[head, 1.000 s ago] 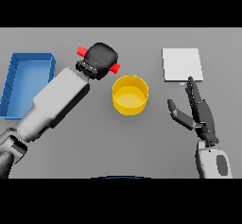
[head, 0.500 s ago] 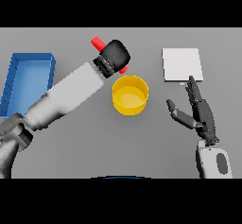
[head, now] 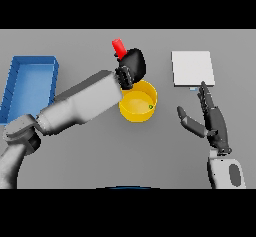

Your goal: Pick up the red beaker and tilt it to pour out 1 green nut into yellow bowl. Pick up the yellow bowl and place it on the metallic measuring scale.

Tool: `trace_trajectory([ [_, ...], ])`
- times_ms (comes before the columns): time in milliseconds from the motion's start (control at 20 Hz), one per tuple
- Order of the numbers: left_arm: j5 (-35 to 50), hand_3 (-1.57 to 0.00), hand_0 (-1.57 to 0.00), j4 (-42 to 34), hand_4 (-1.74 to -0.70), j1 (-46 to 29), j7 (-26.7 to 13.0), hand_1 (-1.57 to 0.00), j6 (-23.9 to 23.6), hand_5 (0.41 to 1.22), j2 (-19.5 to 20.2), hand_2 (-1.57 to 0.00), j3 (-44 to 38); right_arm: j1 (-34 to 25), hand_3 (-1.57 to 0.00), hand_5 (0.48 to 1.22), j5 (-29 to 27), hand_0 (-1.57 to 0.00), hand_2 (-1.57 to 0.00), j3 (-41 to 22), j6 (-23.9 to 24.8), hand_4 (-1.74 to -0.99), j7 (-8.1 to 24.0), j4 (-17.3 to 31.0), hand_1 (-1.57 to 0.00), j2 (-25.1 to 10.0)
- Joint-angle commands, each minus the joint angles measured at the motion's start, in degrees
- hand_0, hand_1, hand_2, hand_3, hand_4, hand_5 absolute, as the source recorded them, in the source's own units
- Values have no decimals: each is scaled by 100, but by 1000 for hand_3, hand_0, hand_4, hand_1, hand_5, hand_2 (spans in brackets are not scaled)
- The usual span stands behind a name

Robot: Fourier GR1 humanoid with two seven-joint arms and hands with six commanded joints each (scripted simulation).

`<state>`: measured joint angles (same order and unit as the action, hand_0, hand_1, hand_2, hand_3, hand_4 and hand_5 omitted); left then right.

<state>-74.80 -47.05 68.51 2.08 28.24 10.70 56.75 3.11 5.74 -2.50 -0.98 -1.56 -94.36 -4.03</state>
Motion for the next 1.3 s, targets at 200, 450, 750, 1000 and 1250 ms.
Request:
trace_trajectory([
  [200,-229,-1567,-1571,257,-1740,290,125,-1571,133,1221,-86,-1571,248,-11,1,598,78,1,1,2,6,-1277,-159,119,1,-37],
  [450,-410,-1570,-1571,346,-1741,469,232,-1571,136,1221,-93,-1571,453,-75,1,585,142,1,1,-4,91,-1245,-74,101,1,-20],
  [750,-397,-1571,-1571,523,-1738,997,153,-1571,-96,1171,29,-1571,161,-83,1,595,112,1,1,-10,53,-1219,-139,121,1,-9],
  [1000,-237,-1284,-1571,893,-1631,1909,234,-1416,-675,1205,533,-1407,-562,-127,1,626,-50,1,1,72,-86,-1241,-182,112,1,-119],
  [1250,395,-1477,-1571,1847,-1578,2664,-214,-1520,-632,1216,971,-1517,-1863,-107,1,644,-43,1,1,-36,-161,-1281,-201,60,1,-86],
])
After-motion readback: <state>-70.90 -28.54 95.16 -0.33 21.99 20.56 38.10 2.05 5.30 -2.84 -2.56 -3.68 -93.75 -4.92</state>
